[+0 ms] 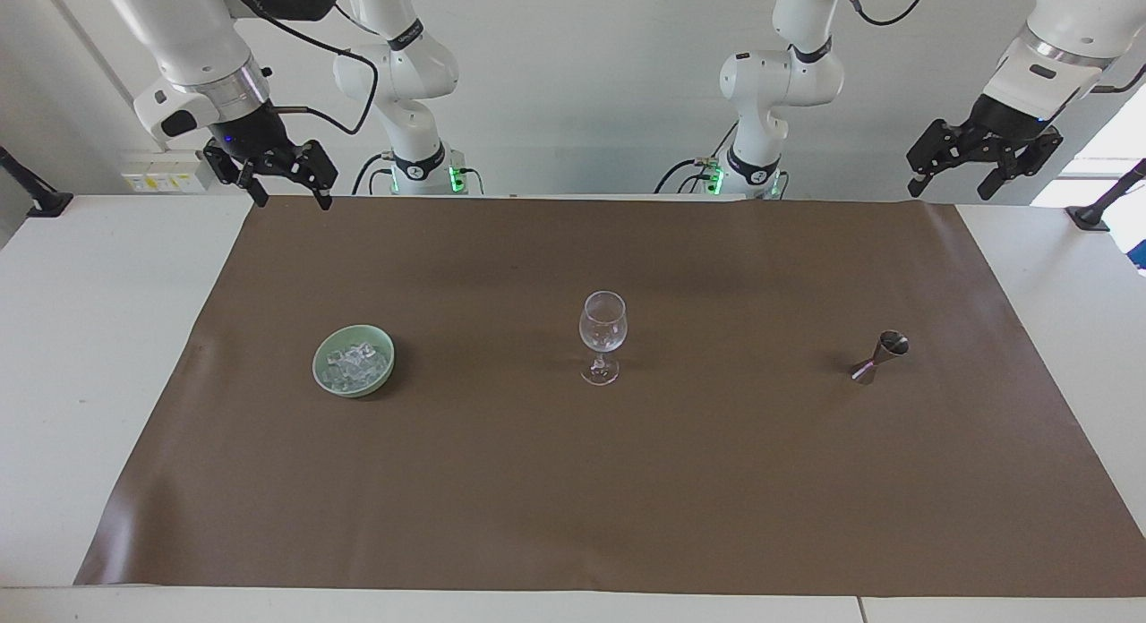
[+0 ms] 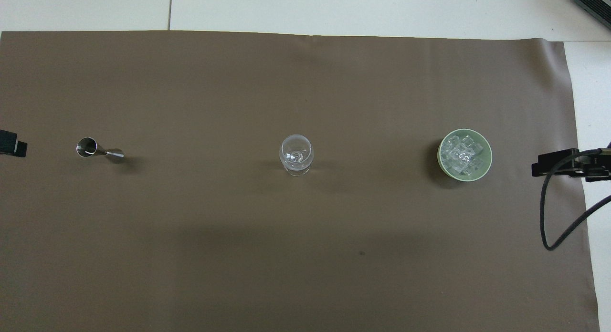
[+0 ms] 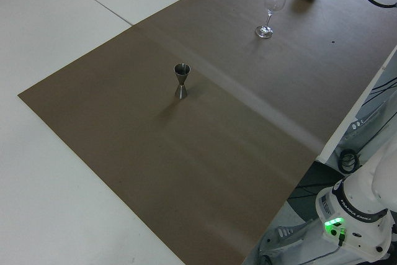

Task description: Pour wine and add ice with both arms

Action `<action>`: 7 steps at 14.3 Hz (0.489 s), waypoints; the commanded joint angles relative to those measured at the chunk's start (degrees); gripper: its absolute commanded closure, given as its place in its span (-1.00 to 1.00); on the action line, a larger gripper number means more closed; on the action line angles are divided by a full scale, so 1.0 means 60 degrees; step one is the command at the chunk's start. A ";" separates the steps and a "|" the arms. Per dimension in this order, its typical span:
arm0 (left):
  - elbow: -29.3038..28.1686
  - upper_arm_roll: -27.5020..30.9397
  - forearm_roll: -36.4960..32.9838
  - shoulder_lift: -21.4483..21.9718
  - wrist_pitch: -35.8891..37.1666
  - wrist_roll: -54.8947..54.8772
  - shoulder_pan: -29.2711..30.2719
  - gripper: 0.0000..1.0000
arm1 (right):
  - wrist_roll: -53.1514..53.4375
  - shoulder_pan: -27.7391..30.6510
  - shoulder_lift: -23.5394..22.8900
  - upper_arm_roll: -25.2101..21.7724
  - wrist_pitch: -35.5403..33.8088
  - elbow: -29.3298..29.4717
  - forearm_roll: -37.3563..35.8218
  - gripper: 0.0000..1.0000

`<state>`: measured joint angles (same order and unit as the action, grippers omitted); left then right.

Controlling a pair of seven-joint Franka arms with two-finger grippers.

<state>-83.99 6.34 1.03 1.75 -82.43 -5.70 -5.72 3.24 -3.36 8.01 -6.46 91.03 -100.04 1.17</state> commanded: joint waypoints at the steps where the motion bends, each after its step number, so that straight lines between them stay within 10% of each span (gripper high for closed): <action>1: -0.0270 0.0087 0.0003 0.0236 -0.0105 -0.0003 -0.0190 -1.00 | 0.0193 0.0077 0.0262 0.0066 0.0048 -0.0261 -0.0063 -1.00; 7: -0.0314 0.0087 0.0004 0.0251 -0.0075 -0.0061 -0.0379 -1.00 | 0.0208 0.0092 0.0247 0.0066 0.0034 -0.0188 -0.0063 -1.00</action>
<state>-84.07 6.00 1.09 1.76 -82.42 -5.70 -5.86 3.24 -3.35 8.14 -6.46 91.03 -100.06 1.17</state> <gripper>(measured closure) 0.000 0.000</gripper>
